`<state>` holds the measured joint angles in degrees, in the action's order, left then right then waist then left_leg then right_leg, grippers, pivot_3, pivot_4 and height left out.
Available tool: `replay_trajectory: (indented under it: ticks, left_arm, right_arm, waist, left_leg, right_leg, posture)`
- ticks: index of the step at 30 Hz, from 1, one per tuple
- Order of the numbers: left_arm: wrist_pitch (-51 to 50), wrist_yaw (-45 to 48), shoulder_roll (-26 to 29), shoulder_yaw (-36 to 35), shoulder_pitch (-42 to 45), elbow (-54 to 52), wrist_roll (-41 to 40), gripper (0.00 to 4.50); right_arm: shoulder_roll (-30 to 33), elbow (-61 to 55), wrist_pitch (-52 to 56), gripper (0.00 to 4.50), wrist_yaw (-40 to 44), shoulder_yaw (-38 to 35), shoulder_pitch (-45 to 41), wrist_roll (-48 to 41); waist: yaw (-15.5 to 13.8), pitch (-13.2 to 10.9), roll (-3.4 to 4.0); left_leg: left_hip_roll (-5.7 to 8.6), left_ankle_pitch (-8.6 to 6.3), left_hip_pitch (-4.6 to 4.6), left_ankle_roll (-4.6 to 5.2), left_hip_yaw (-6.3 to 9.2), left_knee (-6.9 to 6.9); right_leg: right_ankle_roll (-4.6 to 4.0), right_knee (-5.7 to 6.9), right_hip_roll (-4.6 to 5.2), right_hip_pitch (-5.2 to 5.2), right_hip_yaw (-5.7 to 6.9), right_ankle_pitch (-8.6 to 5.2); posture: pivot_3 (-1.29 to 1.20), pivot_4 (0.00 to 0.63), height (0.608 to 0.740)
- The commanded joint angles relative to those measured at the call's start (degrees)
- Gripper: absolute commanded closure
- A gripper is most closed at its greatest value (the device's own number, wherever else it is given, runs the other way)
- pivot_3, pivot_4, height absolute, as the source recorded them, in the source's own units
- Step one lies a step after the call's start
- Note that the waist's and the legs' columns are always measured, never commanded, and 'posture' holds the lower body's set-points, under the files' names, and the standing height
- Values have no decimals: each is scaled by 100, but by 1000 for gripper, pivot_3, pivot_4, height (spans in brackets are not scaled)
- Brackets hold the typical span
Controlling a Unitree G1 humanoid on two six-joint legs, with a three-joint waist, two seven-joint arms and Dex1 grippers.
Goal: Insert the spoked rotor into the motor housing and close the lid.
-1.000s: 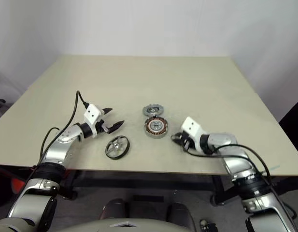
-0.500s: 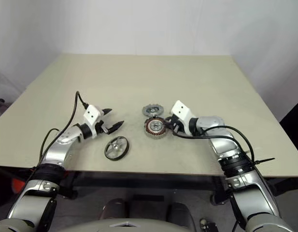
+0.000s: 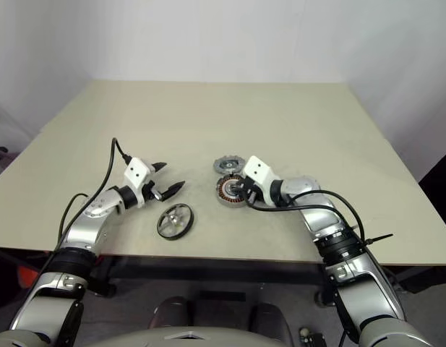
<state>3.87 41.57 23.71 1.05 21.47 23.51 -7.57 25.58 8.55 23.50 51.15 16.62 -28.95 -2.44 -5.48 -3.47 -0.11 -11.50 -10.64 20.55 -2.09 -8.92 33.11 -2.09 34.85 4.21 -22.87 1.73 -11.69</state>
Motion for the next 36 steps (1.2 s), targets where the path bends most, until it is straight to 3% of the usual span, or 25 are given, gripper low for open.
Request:
replay_trajectory:
  ticks: [1, 9, 20, 28, 31, 36]
  left_arm:
    - [16, -39, 72, -106, 36, -246, -30, 0]
    - [15, -56, 88, -114, 49, -226, -36, 0]
    - [30, -46, 114, -106, 65, -174, -40, 0]
    - [39, -57, 100, -87, 89, -160, -21, 0]
    - [36, -69, 110, -93, 71, -178, -15, 0]
    - [29, -90, 123, -104, 54, -198, -9, 0]
  right_arm:
    - [-25, 60, -168, 3841, -27, -21, -141, 44]
    - [-67, 325, -216, 3841, 4, -30, -258, 89]
    - [39, -161, -242, 50, 109, -245, -246, -104]
    - [-223, 182, -176, 50, -139, -303, -448, -90]
    - [-281, 259, -178, 684, -120, -273, -474, -82]
    - [-340, 437, -244, 2373, -163, -257, -528, -20]
  waist:
    - [0, 0, 0]
    - [-1, 0, 0]
    - [0, 0, 0]
    - [3, 0, 0]
    - [2, 0, 0]
    - [2, 0, 0]
  left_leg:
    - [0, 0, 0, 0, 0, 0]
    - [0, 2, -2, -3, 0, 0]
    - [0, 1, 2, -2, 0, 0]
    - [0, 2, 2, -3, 0, 0]
    - [0, 2, 4, -3, 0, 0]
    - [0, 2, 8, -3, 0, 0]
  right_leg:
    - [0, 0, 0, 0, 0, 0]
    - [0, 2, 0, 1, 0, 0]
    - [0, 1, 0, -3, 0, 0]
    - [0, 2, 0, -4, 0, 0]
    - [0, 2, 0, -5, 0, 0]
    - [-1, 2, 0, -8, 0, 0]
  posture:
    - [0, 0, 740]
    - [0, 0, 740]
    - [0, 0, 740]
    - [0, 0, 740]
    - [0, 0, 740]
    - [0, 0, 740]
